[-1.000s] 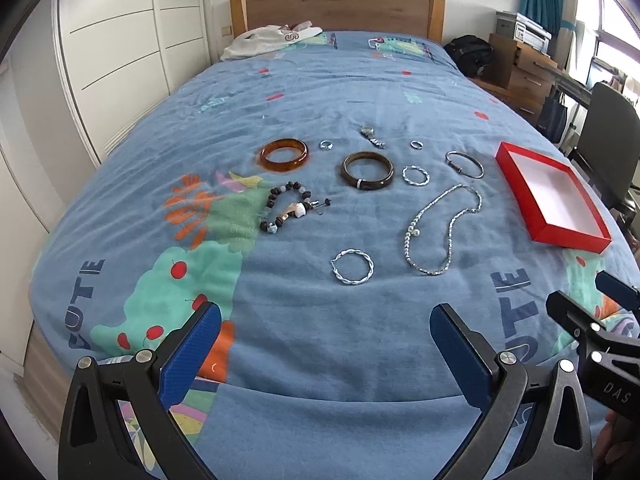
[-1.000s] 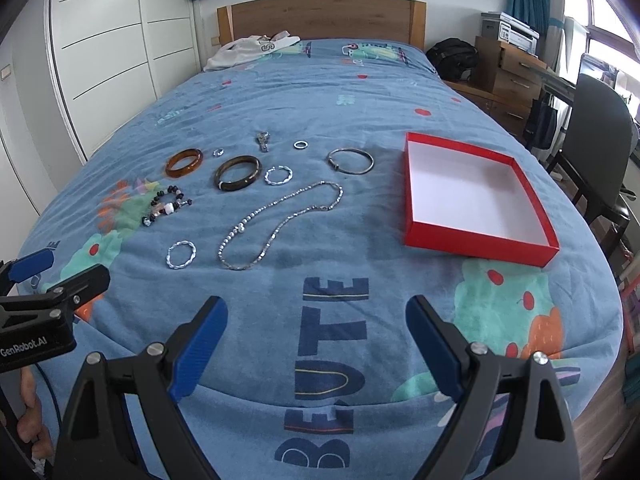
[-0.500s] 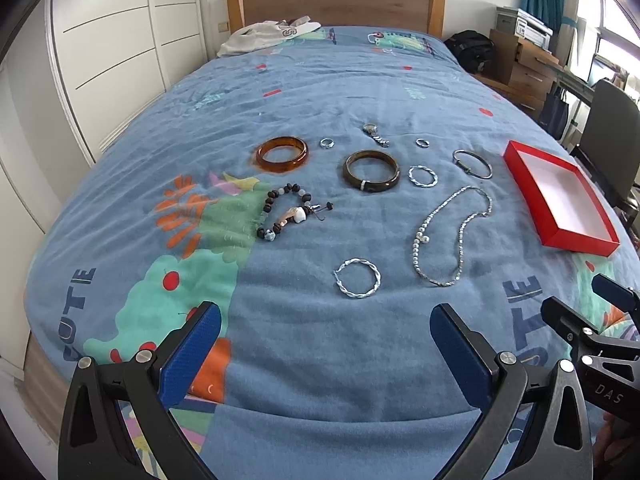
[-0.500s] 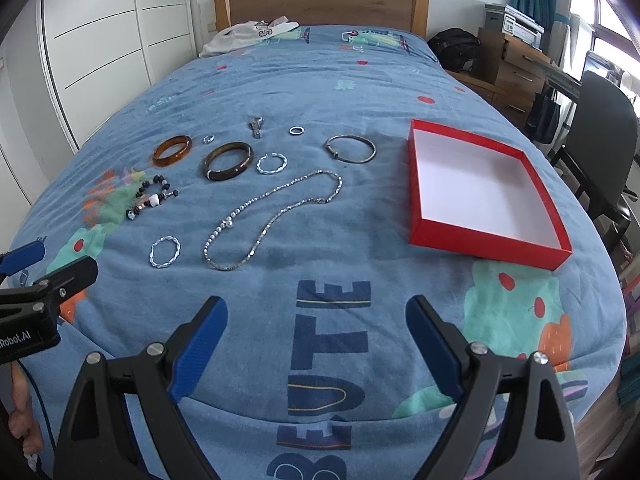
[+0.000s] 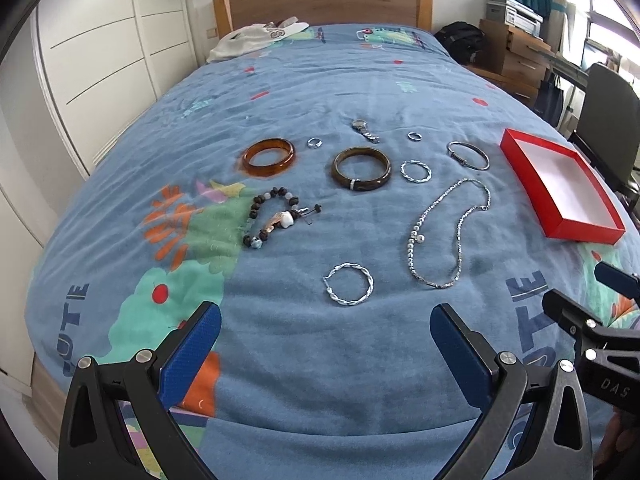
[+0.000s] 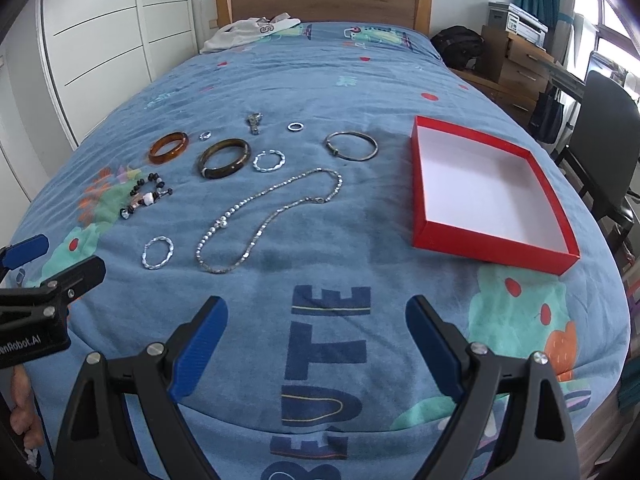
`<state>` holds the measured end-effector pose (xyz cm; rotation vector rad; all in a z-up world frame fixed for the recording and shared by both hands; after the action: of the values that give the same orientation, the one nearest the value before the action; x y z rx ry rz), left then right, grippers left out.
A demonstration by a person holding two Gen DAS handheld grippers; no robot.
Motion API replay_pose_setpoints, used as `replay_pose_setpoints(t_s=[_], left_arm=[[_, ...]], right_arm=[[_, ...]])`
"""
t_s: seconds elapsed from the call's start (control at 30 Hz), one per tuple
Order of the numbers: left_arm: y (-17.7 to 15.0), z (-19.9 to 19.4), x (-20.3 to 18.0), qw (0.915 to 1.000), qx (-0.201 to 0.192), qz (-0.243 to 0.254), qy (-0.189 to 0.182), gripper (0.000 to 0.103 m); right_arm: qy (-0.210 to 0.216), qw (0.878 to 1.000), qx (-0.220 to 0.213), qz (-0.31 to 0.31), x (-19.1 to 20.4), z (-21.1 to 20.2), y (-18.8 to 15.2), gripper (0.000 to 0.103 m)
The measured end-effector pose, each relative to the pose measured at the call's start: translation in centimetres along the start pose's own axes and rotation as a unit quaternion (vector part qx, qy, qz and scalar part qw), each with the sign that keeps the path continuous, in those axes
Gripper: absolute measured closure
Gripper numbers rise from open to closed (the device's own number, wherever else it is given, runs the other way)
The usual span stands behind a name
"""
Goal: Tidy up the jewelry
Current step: 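Move both tools toward the jewelry on the bed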
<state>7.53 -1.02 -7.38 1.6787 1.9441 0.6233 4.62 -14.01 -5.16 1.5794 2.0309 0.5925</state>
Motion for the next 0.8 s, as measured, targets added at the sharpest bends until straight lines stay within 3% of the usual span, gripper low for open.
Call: replay_pose_setpoints(t_s=[0.3,0.8], left_arm=[[-0.1,0.9,-0.6,0.9999,0.009,0.009,-0.003,0.001],[0.0,2.2,1.0,0.9995,0.028,0.002,0.013,0.001]], right_arm=[[-0.011,1.000,0.015,0.014,-1.9,1.1,-0.7,0.012],[0.027,0.999,0.016,0.015,-1.4,2.7,0.1,0.012]])
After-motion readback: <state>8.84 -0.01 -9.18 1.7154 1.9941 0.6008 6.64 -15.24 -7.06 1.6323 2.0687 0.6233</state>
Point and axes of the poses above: each gripper's, at about its wrist camera, not at the fingertips, and z roughly the way its jaws point, x to its left, y to its top, the point moved 3 cm from there along z, roughly the way its jaws point, and after that the axes turned 11 degrees about -z, right-handed, at the moved point
